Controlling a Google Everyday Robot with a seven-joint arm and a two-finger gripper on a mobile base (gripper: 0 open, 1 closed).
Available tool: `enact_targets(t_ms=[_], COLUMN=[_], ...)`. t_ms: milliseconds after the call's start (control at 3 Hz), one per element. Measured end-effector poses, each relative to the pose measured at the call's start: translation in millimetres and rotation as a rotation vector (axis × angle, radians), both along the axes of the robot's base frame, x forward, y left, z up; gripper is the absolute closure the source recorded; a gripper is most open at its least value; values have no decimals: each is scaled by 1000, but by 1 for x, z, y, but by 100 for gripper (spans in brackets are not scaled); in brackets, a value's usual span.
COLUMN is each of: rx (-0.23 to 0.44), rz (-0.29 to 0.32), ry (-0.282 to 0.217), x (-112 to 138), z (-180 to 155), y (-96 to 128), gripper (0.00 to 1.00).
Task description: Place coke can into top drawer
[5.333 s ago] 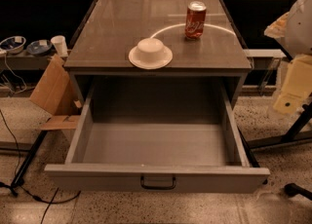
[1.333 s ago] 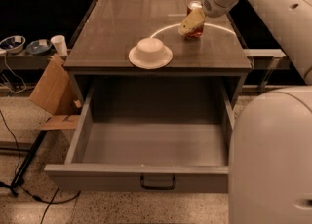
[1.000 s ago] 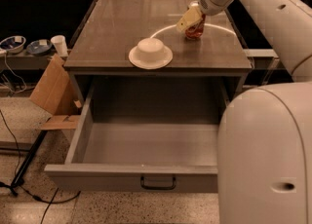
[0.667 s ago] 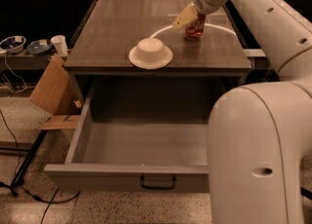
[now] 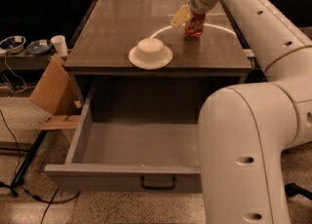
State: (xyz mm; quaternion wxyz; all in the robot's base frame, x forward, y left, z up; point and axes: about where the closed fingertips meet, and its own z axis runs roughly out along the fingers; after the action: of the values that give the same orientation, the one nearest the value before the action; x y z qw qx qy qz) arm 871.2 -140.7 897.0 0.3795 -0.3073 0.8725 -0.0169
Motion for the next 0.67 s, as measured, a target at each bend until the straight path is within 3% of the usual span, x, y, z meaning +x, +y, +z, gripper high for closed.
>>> enact_targets(t_ms=[333,667], rx=[-11,-20], rz=[23,29], ry=[-8,-16], x=[-1,-6], z=[3,10], y=[-2,-8], gripper=[50,73])
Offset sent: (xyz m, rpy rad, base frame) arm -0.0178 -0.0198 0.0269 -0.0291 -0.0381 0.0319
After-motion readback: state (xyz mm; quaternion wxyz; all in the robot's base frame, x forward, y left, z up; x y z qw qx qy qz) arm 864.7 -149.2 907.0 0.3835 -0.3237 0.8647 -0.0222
